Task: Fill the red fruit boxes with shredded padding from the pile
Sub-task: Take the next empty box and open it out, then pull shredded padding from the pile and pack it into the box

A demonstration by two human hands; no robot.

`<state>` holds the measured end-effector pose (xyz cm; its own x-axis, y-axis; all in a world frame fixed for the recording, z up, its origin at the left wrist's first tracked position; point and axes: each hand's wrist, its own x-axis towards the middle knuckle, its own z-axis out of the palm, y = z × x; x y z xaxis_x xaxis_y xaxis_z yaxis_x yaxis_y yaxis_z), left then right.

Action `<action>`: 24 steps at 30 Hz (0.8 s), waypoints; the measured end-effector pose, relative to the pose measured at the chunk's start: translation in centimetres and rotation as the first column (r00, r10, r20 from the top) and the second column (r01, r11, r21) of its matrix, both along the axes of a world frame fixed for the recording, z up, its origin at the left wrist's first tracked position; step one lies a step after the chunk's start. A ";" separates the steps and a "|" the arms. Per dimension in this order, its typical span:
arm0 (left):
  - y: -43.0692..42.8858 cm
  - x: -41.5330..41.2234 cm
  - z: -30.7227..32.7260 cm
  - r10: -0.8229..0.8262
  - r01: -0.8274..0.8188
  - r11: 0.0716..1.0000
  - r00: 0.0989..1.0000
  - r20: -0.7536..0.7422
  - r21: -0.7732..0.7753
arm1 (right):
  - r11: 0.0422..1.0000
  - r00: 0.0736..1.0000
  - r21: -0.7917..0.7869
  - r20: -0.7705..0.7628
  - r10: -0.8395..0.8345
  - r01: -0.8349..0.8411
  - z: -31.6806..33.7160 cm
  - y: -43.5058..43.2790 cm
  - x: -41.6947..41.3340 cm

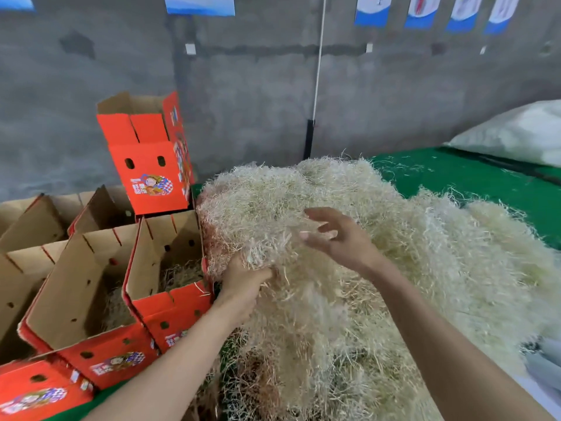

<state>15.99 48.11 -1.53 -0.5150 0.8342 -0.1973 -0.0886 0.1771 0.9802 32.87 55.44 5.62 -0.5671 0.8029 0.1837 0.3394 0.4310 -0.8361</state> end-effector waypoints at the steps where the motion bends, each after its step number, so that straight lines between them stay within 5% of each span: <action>1: -0.2 0.1 0.0 -0.024 0.024 1.000 1.000 0.010 -0.002 | 0.996 0.999 -0.080 -0.023 0.043 -0.045 0.1 0.5 0.5; 4: -0.7 0.0 -0.4 0.021 -0.023 0.999 0.999 0.038 0.045 | 0.984 0.990 -0.166 -0.131 0.046 -0.068 0.2 1.9 1.4; 7: -1.6 -0.1 -0.4 0.090 -0.100 0.993 0.987 0.134 0.069 | 0.922 0.918 0.115 0.108 -0.381 0.369 -0.2 4.2 1.4; 8: -1.7 -0.3 -0.5 0.082 -0.094 0.994 0.980 0.183 0.062 | 0.924 0.895 0.111 0.230 -0.383 0.367 -0.5 4.5 1.4; 11: -1.8 -0.2 -0.4 0.042 -0.069 0.994 0.952 0.302 0.079 | 0.961 0.908 -0.238 0.417 -0.029 0.140 -2.1 3.7 0.8; 13: -2.3 0.2 0.2 -0.047 0.035 0.998 0.965 0.259 0.048 | 0.953 0.947 -0.297 0.318 0.037 0.062 -3.1 3.0 0.1; 16: -2.9 -0.8 0.2 -0.206 0.214 0.977 0.931 0.301 0.006 | 0.960 0.988 -0.237 -0.011 -0.154 0.147 -1.7 3.1 -0.9; 20: -3.0 -3.4 0.4 -0.206 0.152 0.977 0.837 0.507 0.147 | 0.984 0.970 -0.114 -0.187 -0.156 0.137 1.3 2.3 -1.8; 24: -2.1 -1.7 1.0 -0.356 0.341 0.934 0.905 0.231 0.104 | 0.956 0.977 -0.291 -0.210 -0.022 -0.041 1.4 -0.6 -4.7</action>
